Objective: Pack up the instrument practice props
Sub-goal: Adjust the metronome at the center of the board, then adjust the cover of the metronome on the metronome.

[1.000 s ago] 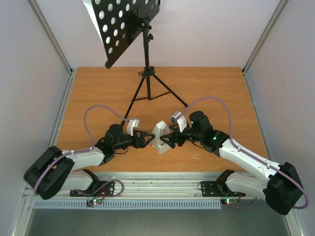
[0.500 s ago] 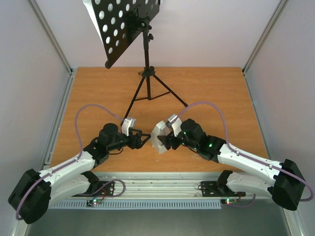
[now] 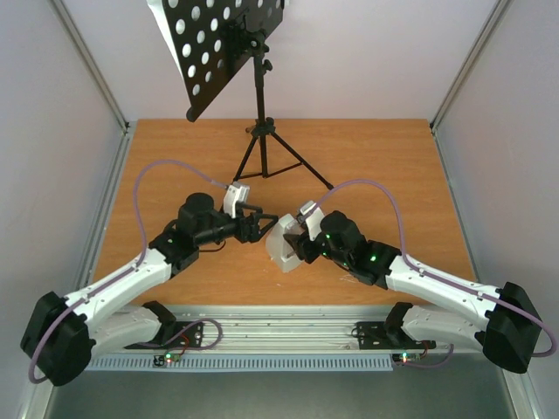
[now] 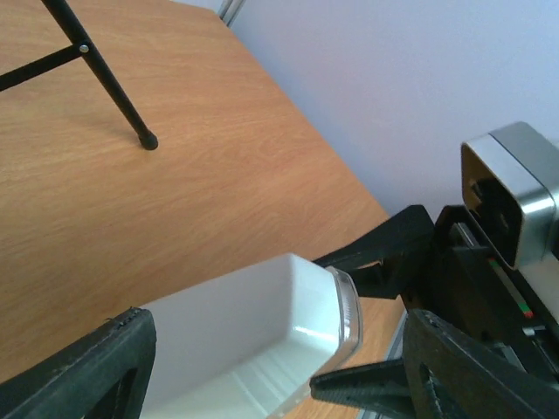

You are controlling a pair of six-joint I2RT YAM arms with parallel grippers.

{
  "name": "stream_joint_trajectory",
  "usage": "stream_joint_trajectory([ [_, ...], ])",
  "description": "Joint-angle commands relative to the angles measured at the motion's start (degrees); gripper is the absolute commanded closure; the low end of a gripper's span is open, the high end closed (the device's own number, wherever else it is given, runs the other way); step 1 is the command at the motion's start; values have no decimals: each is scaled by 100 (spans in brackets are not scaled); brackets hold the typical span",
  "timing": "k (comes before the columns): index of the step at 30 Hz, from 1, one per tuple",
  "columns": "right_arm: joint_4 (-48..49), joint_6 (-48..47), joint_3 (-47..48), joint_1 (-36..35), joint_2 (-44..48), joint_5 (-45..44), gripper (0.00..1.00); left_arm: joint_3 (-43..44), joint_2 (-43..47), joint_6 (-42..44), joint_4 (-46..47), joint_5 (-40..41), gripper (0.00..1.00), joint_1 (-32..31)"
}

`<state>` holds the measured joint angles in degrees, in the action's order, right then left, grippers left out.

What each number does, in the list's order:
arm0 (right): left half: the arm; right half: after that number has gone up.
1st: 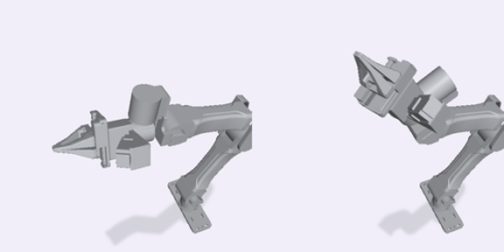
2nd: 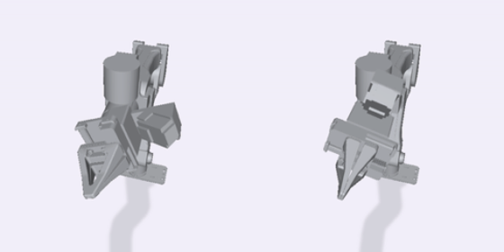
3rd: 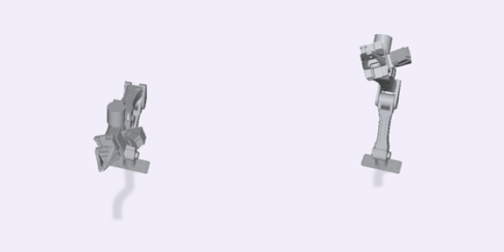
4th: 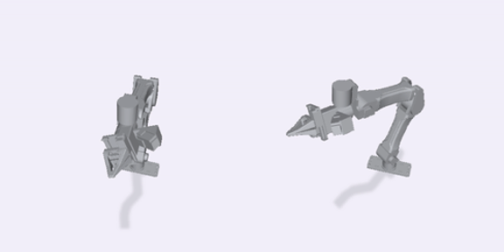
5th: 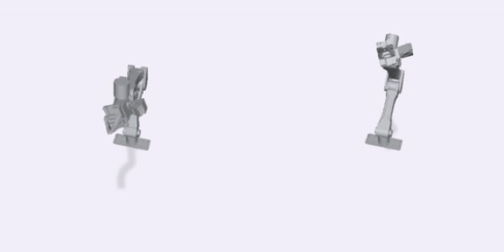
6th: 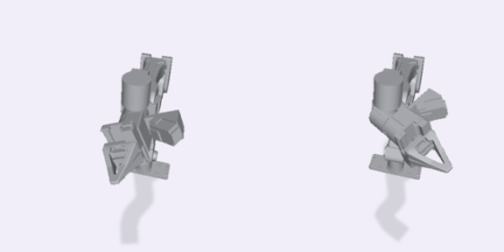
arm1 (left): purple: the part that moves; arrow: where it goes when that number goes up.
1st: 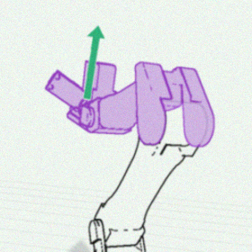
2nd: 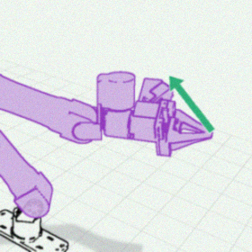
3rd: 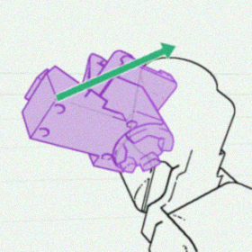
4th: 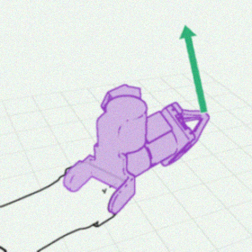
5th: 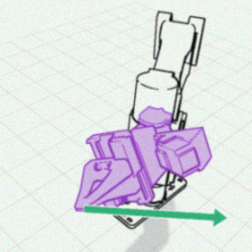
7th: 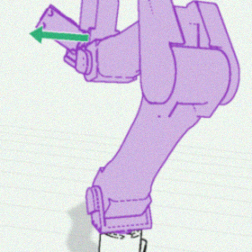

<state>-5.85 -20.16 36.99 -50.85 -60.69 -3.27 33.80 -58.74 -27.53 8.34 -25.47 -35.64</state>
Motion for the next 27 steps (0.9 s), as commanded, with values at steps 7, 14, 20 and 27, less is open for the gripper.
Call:
stream_joint_trajectory([
  [7, 274, 43, -333, -38, 425, -199, 44, 645, -860, 158, -17, -349, 26, 22],
  [14, 394, 12, -457, -39, 572, -92, 45, 762, -1039, 179, -36, -431, 26, -34],
  [20, 564, 8, -551, -39, 533, 102, 45, 874, -1300, 271, -54, -451, 25, -134],
  [27, 493, -50, -532, -39, 526, 138, 46, 1022, -1538, 496, -292, -156, 30, -300],
])
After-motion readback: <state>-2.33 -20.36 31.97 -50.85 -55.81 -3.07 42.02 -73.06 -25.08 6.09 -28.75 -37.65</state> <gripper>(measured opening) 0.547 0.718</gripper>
